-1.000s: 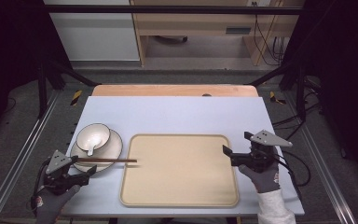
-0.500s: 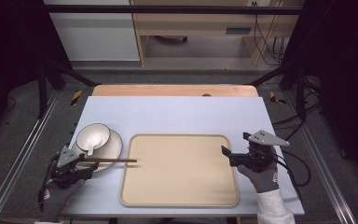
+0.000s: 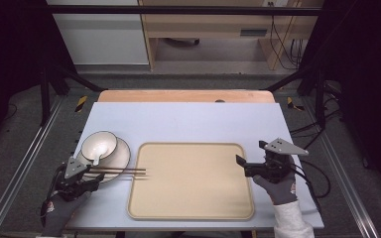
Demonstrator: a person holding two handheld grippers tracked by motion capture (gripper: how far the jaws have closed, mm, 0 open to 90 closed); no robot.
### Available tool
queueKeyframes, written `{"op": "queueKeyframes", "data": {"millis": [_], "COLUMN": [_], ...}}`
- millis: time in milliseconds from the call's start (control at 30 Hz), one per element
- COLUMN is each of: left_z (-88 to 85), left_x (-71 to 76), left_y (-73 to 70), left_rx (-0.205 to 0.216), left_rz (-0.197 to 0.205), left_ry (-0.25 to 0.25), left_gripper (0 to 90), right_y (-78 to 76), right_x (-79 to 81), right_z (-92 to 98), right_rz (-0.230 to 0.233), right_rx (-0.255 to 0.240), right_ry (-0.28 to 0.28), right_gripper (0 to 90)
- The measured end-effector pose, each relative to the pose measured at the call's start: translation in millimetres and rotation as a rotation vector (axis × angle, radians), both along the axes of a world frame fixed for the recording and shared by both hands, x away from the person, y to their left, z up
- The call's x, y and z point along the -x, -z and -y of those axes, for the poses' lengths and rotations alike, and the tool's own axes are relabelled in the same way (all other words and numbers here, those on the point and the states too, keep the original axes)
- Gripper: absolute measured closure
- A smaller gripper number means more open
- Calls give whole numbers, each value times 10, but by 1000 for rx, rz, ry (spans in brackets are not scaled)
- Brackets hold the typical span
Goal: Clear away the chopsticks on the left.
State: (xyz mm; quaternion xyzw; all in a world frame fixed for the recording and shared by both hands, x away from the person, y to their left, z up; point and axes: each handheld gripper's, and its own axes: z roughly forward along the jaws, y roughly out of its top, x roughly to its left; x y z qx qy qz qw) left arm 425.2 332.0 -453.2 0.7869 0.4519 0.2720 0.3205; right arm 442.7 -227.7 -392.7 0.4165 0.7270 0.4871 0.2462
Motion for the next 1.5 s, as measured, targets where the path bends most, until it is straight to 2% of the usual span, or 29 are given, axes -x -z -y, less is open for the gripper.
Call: {"op": "queueKeyframes", "data": {"millis": [267,433,933,1033,1100,1200,1433,1500], "left_z": [42,75,115,127,119,96,76,83], "left_x": [3,12,15,10,-1,-8,-25,-22], "left_y": [-9,-32,-38,-39,-30,-24,-11,-17], "left_rx": [-8,-13,1,-2,8,20,28,29], "left_rz": [-30,-55,-42,-41,-44,-48,-76,-79], "left_ry": [25,30,33,36,31,28,29,32], "left_gripper": [413,477,678,684,615,589,597,630], "right_y": [4,0,-7,1,6,7,14,15], "right_x": [-2,-3,-5,-9,-13,-14,-20,-20], "right_z": [-4,3,10,2,-2,-4,-7,-8], "right_rz": [-3,0,-2,-7,-7,-10,-10,-11], "right_rx": [0,1,-4,2,5,4,10,10], "right_ry": [-2,2,7,6,5,4,1,1], "right_gripper": [38,39,39,39,39,39,40,40]}}
